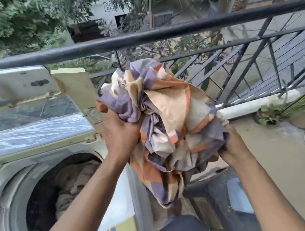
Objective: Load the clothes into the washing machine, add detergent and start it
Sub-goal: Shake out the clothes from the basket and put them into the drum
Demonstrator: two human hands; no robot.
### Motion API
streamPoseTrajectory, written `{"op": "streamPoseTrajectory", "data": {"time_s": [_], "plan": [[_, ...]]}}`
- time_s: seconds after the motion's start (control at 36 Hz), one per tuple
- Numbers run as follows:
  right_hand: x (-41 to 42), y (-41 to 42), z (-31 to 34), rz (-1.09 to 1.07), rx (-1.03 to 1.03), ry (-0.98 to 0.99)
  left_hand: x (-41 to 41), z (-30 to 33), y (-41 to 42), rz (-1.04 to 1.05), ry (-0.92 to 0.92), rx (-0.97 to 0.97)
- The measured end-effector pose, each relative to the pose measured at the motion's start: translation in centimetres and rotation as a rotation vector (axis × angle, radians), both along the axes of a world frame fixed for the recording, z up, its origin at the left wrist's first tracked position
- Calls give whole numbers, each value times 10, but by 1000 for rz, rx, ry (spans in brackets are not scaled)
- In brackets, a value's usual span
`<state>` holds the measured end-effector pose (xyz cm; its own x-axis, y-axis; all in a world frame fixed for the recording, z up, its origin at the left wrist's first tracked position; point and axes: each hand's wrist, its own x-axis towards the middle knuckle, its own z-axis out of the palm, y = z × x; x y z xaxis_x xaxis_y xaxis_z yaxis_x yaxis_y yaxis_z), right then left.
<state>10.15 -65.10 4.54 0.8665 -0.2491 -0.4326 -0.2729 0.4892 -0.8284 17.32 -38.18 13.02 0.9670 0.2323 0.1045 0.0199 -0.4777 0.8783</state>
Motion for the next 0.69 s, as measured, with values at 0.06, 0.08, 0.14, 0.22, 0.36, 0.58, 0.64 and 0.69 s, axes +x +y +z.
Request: {"op": "streamPoseTrajectory", "data": {"time_s": [0.06, 0.08, 0.14, 0.22, 0.36, 0.58, 0.64, 0.69], "plan": [[-5, 12, 36, 30, -76, -55, -1, -8, -3, 12, 18, 49], [-12, 21, 58, 91, -115, -153, -2, -10, -5, 25, 27, 75], [-13, 29, 70, 136, -273, -245, -1, -10, -7, 36, 46, 130], [-13, 40, 84, 265, -520, -219, 1, -13, -10, 34, 49, 223], [-12, 64, 101, 463, -733, -138, 1, -10, -15, -101, 133, 275], [-2, 80, 118, 535, -575, -69, -16, -7, -17, -520, 236, 59], [0, 80, 120, 568, -562, -79, -15, -14, -21, -520, 221, 122], [-2, 79, 120, 599, -530, -80, -12, -20, -24, -497, 192, 233]]}}
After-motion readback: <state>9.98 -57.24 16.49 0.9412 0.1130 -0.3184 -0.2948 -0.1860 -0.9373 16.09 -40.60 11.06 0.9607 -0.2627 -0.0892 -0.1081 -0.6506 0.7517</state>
